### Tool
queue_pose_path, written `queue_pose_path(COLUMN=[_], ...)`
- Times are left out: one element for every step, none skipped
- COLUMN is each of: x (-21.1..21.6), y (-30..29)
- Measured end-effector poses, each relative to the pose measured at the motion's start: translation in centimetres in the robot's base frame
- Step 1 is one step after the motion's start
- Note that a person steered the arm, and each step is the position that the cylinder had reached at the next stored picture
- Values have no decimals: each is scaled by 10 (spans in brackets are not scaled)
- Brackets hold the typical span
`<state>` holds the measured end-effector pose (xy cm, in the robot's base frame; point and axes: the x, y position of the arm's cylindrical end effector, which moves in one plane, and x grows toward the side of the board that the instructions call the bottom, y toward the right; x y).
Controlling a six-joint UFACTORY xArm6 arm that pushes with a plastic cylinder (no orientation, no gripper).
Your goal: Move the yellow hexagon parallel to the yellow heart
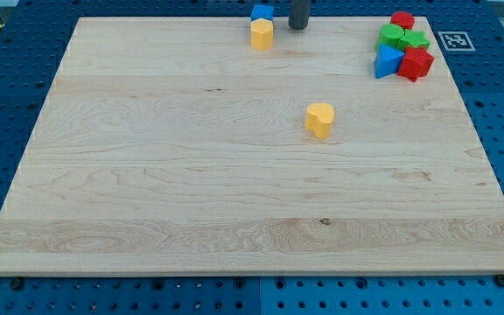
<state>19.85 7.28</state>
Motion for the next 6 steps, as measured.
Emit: queue_pose_path(x=[-4, -6, -5, -4, 14, 15], y=[0, -21, -49, -52, -50, -66])
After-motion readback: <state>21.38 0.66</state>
